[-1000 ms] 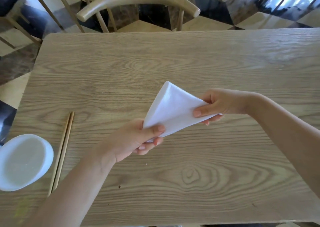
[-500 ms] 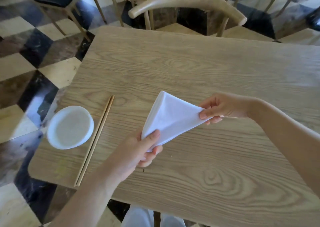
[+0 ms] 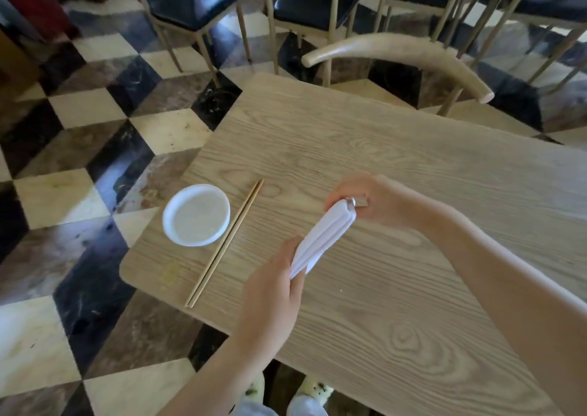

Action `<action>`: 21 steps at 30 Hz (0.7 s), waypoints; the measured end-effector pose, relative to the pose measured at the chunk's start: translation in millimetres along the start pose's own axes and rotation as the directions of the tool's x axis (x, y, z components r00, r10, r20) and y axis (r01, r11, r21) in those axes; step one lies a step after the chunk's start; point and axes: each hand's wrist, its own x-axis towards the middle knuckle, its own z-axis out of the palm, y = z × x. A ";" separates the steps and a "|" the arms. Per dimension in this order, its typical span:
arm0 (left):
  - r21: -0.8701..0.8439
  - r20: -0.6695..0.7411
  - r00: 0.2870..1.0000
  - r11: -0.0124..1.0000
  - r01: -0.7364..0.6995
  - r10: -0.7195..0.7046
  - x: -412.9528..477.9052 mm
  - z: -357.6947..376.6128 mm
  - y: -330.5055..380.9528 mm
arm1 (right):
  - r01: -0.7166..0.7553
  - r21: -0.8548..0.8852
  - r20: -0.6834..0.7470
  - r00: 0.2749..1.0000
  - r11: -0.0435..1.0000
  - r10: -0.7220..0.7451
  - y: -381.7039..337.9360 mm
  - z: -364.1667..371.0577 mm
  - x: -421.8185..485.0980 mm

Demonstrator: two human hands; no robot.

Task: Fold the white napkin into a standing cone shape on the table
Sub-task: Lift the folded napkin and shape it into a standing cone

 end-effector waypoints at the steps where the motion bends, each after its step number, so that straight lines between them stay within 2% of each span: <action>1: 0.008 -0.015 1.000 1.000 -0.017 0.017 -2.0 0.1 -4.5 | -0.011 -0.024 0.011 1.000 1.000 0.011 -5.3 0.3 3.7; 6: 0.087 -0.073 0.997 0.995 0.045 -0.039 -12.7 11.4 -35.7 | -0.001 -0.088 -0.076 0.997 0.996 -0.006 -17.2 17.6 27.2; 12: 0.200 -0.159 0.987 0.978 0.062 -0.030 -19.4 19.4 -74.6 | -0.013 -0.116 -0.091 0.996 0.993 0.002 -16.2 60.7 61.0; 15: 0.273 -0.153 0.988 0.959 0.078 -0.036 -23.5 20.5 -89.2 | -0.048 -0.133 -0.137 0.990 0.990 0.030 -17.8 78.4 72.2; 21: 0.310 -0.140 0.990 0.948 0.076 -0.033 -22.2 20.0 -110.2 | -0.163 -0.155 -0.103 0.984 0.974 0.148 -19.8 98.0 91.3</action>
